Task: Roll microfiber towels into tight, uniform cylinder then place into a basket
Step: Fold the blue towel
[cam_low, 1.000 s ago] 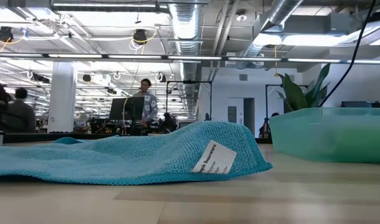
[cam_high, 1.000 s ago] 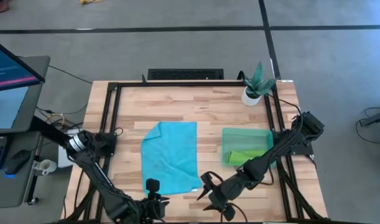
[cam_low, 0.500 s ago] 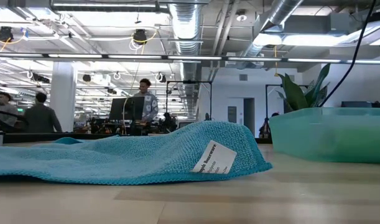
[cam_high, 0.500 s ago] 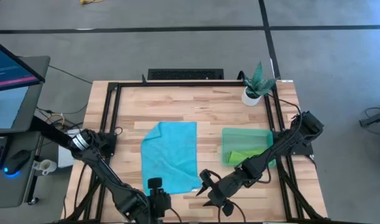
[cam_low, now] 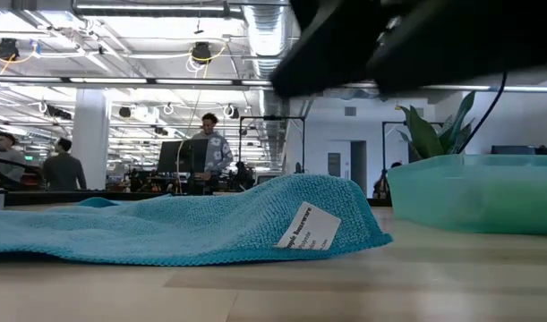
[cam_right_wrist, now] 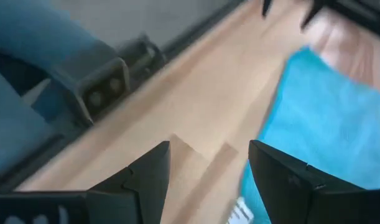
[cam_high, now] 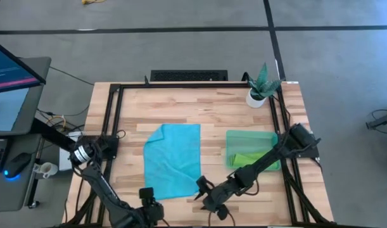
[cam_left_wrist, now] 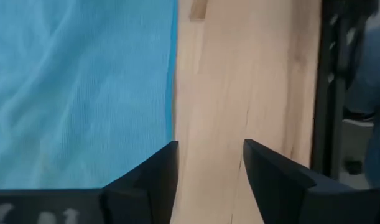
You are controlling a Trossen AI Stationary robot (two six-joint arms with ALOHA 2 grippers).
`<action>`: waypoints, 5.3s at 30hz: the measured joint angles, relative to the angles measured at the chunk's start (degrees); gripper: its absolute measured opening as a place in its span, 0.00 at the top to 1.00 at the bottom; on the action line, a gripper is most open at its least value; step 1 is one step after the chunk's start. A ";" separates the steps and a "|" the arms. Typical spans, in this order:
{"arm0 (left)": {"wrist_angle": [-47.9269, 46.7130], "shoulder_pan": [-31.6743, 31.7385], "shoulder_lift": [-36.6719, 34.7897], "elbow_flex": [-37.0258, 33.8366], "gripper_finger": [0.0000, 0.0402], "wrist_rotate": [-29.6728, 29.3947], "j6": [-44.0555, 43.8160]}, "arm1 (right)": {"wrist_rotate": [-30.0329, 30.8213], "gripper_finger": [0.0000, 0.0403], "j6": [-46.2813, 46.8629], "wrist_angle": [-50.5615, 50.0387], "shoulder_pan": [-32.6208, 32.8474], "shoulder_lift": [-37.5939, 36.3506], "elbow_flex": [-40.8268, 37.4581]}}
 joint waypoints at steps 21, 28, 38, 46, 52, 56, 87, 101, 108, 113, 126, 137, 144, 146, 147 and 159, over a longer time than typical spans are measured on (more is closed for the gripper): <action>-1.26 -2.46 0.95 -12.12 0.58 -0.99 -8.51 | 2.77 0.40 14.50 -11.52 -4.46 2.88 0.52; 4.47 -2.11 0.34 -17.70 0.58 -0.07 -9.98 | 2.77 0.40 16.51 -12.83 -6.00 2.88 0.52; 9.78 -2.13 0.41 -19.10 0.71 -1.10 -14.83 | 2.61 0.40 25.44 -17.24 -6.64 2.82 0.68; 13.85 -2.21 0.64 -19.32 0.98 -3.01 -12.59 | 2.13 0.40 25.95 -15.89 -3.40 2.82 0.56; 16.68 -2.24 0.88 -18.77 0.98 -5.68 -12.53 | 2.69 0.40 26.02 -15.98 -1.25 2.82 0.54; 18.07 -2.27 1.35 -15.90 0.99 -6.37 -11.02 | 5.17 0.41 26.98 -17.64 -0.47 2.82 0.65; -7.94 -0.58 1.04 5.97 1.00 -8.40 -2.93 | 14.42 0.96 25.77 -43.76 5.99 2.53 21.17; -33.42 0.37 -0.29 19.98 1.00 -20.56 0.31 | 33.67 0.96 22.46 -74.82 5.51 -1.65 37.11; -33.31 3.29 -3.30 23.93 1.00 -25.54 9.39 | 35.92 0.98 22.89 -73.93 2.37 -11.50 37.61; -33.43 5.64 -7.22 24.20 1.00 -28.30 15.73 | 35.89 0.96 22.17 -73.05 -0.26 -16.59 37.59; -33.46 13.63 -24.28 24.20 1.00 -44.83 19.56 | 41.03 0.98 14.94 -63.16 -8.94 -23.47 37.52; -33.44 25.64 -31.85 24.22 1.00 -25.50 6.58 | 47.91 0.98 10.52 -60.74 -15.03 -23.31 37.52; -33.42 32.53 -32.06 24.22 1.00 -30.22 19.18 | 48.25 0.97 8.48 -60.74 -19.74 -23.28 37.50; -33.42 34.91 -32.06 24.22 1.00 -30.56 25.32 | 48.23 0.97 8.31 -60.69 -21.40 -23.28 37.50; -33.42 36.09 -32.06 24.22 1.00 -30.36 28.31 | 48.10 0.98 8.29 -60.73 -22.18 -23.28 37.50; -33.42 40.97 -32.06 24.22 1.00 -23.17 34.63 | 42.68 0.99 8.01 -61.19 -21.90 -23.28 37.50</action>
